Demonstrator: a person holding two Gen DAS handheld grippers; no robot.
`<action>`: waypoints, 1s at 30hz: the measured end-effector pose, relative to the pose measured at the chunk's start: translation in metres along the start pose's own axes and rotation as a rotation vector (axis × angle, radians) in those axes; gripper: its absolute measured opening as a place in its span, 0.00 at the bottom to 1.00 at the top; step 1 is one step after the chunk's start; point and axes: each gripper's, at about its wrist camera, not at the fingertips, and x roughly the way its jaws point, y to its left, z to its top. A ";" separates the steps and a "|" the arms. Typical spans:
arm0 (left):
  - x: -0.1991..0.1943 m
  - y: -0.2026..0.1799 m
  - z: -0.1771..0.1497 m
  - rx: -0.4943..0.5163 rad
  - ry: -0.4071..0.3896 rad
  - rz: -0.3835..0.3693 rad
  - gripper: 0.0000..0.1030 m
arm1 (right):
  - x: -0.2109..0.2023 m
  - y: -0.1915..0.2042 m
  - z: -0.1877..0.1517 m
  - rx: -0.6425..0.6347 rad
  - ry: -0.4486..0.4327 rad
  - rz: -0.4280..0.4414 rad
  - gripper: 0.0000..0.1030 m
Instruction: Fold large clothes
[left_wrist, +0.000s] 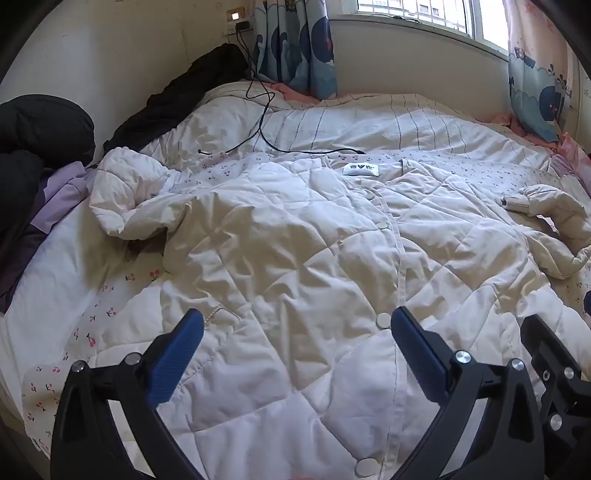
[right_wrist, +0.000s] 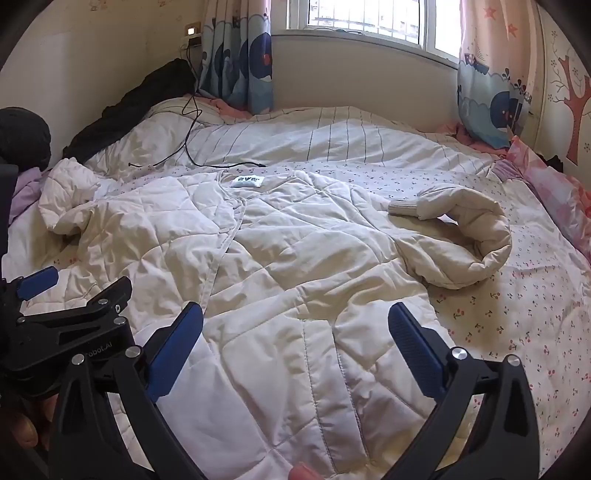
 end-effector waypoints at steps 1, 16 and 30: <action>0.000 0.000 0.000 0.000 0.000 -0.001 0.95 | 0.000 0.000 0.000 0.000 0.001 0.000 0.94; 0.001 -0.009 0.000 0.015 -0.001 0.003 0.95 | -0.001 -0.009 0.010 0.007 0.000 -0.008 0.94; 0.003 -0.016 0.000 -0.005 0.006 -0.033 0.95 | 0.003 -0.020 0.004 0.043 0.003 -0.032 0.94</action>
